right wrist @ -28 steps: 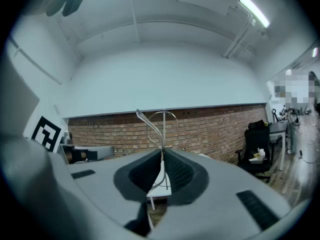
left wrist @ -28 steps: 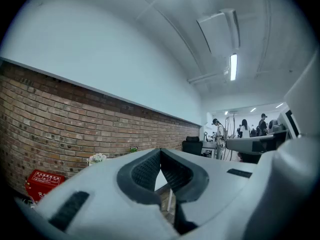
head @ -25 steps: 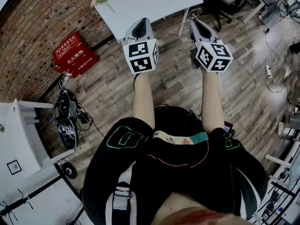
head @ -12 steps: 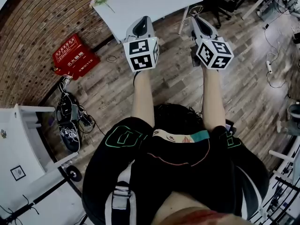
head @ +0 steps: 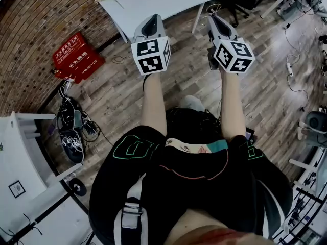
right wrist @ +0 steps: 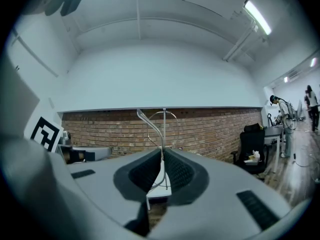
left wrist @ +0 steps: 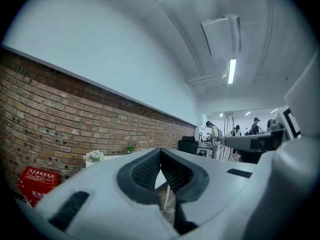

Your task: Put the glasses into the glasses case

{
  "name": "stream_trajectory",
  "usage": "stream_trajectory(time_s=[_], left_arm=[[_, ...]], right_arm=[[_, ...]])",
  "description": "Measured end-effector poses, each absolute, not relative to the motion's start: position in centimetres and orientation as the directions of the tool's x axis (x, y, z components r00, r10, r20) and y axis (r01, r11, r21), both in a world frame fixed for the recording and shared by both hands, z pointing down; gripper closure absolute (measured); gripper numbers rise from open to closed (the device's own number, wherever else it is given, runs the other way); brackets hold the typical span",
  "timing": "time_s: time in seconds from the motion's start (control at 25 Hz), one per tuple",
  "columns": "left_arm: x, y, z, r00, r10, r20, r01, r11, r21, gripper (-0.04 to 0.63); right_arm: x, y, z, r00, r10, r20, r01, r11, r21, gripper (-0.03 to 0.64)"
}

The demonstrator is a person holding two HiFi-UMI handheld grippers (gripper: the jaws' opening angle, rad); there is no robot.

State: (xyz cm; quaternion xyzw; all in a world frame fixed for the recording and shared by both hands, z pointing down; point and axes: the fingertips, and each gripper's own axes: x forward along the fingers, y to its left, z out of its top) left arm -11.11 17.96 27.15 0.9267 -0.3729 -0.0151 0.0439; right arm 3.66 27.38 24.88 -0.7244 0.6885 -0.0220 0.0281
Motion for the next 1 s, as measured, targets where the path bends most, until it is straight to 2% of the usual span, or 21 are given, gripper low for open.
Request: stream_trajectory(time_s=[0.28, 0.56, 1.0], left_arm=[[-13.1, 16.5, 26.9, 0.700, -0.714, -0.007, -0.708, -0.695, 0.122, 0.597], [-11.1, 15.6, 27.5, 0.716, -0.698, 0.002, -0.693, -0.711, 0.120, 0.597], [-10.4, 8.5, 30.4, 0.676, -0.735, 0.053, -0.734, -0.666, 0.133, 0.597]], right_arm=[[2.5, 26.6, 24.2, 0.038, -0.999, -0.015, -0.998, -0.037, -0.057, 0.586], [4.6, 25.8, 24.8, 0.057, -0.998, -0.009, -0.996, -0.057, -0.065, 0.586], [6.0, 17.6, 27.3, 0.000, -1.000, 0.029, -0.997, -0.002, -0.082, 0.586]])
